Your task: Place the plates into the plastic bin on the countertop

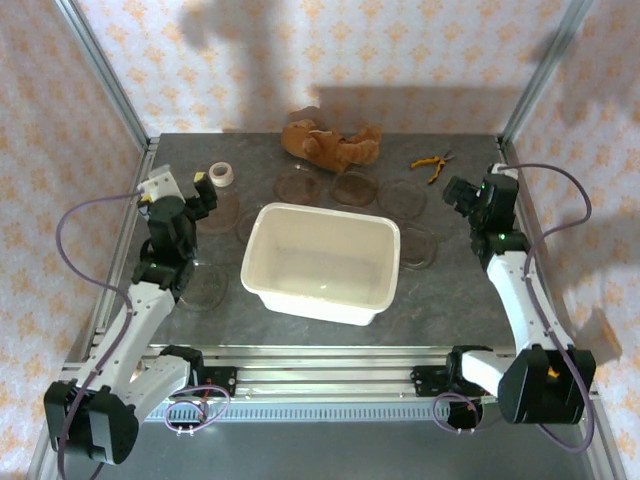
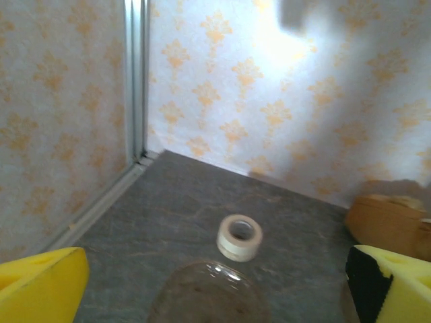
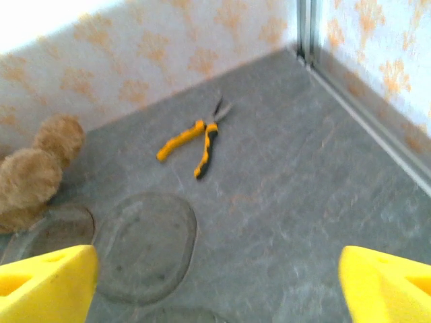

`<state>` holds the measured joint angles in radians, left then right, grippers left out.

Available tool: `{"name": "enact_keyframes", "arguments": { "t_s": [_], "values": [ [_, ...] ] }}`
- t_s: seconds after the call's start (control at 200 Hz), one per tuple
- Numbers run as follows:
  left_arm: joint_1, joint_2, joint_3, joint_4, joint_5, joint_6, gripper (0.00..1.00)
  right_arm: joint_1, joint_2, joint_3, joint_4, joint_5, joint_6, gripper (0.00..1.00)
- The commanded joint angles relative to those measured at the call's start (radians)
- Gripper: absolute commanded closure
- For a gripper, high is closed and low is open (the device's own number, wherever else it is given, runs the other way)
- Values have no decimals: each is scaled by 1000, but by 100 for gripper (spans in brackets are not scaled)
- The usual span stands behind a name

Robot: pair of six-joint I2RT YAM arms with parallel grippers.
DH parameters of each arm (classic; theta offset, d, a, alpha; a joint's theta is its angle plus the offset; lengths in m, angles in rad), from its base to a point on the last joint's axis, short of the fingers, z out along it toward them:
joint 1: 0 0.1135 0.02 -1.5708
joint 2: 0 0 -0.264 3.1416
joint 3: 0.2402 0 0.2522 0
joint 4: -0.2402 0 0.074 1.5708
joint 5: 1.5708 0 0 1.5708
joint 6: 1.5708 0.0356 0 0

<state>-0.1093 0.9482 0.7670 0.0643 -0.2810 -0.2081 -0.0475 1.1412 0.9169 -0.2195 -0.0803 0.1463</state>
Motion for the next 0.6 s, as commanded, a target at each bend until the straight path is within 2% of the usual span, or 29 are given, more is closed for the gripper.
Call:
{"name": "enact_keyframes", "arguments": {
  "t_s": [0.0,0.1,0.255,0.33,0.4,0.596],
  "values": [
    [2,43,144,-402,107,-114,2,-17,78,71,-282,-102,62,13],
    [-1,135,279,-520,166,-125,4,-23,127,102,-360,-125,46,20],
    [-4,289,426,-577,243,-143,7,-52,166,106,-463,-159,18,27],
    [-8,361,498,-614,296,-134,9,-58,188,107,-508,-194,-34,28],
    [-13,407,538,-631,322,-121,11,-59,228,108,-558,-235,-93,28],
    [-21,449,588,-639,347,-84,11,-60,370,134,-595,-292,-146,42]
  ]
}}
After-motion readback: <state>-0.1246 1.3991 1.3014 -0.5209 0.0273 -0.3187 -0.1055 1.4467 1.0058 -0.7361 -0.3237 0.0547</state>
